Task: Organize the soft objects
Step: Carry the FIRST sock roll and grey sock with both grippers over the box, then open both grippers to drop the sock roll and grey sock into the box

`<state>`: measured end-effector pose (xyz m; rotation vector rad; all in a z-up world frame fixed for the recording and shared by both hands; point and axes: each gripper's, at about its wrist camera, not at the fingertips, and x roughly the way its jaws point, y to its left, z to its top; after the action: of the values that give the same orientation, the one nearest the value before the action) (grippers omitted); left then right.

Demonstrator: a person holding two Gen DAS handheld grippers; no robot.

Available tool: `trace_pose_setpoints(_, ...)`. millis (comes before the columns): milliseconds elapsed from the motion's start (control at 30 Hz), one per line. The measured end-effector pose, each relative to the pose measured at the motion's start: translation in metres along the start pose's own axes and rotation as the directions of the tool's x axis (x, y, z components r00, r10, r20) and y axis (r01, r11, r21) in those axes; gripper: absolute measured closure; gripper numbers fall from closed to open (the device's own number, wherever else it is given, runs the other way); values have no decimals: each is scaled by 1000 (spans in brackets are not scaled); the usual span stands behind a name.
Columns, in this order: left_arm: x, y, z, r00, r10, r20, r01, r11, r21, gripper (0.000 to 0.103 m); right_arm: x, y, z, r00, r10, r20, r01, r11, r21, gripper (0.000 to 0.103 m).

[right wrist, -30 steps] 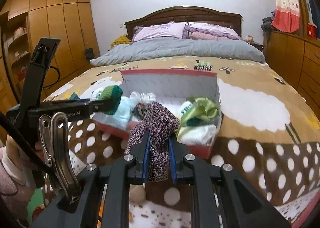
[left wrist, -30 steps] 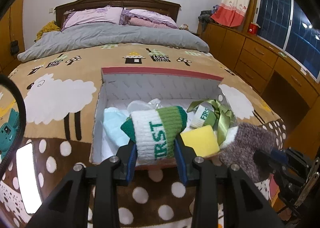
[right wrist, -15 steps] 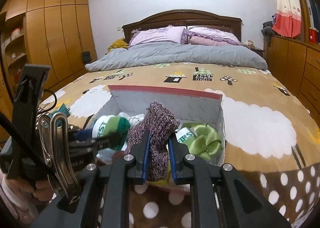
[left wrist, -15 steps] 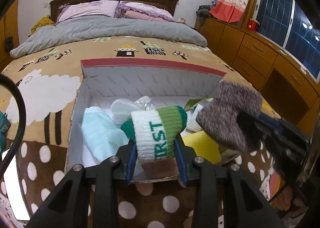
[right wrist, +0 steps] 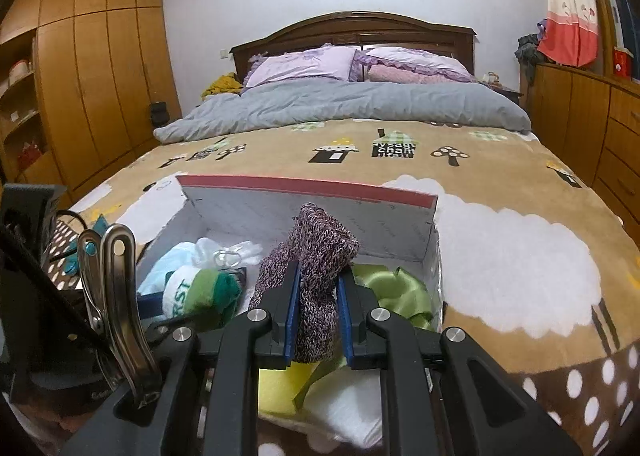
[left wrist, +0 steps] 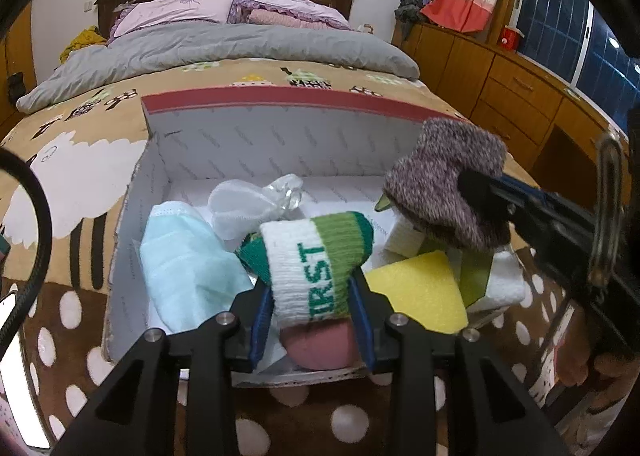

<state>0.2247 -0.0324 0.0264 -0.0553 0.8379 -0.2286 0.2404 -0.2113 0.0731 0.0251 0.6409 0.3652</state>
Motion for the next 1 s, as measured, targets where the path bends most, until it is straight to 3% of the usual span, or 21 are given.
trace_pose_setpoints(333,3,-2,-1,1000,1,0,-1,1000,-3,66,14,-8,3,1000,-19,-18,19,1000,8,85)
trace_pose_setpoints(567,5,-1,-1,1000,5,-6,-5,1000,0,58,26,-12,4,999,-32,-32,33,999,16,85)
trace_pose_setpoints(1000,10,-1,0,1000,11,-17,-11,1000,-2,53,31,-16,3,998,-38,-40,39,999,21,85)
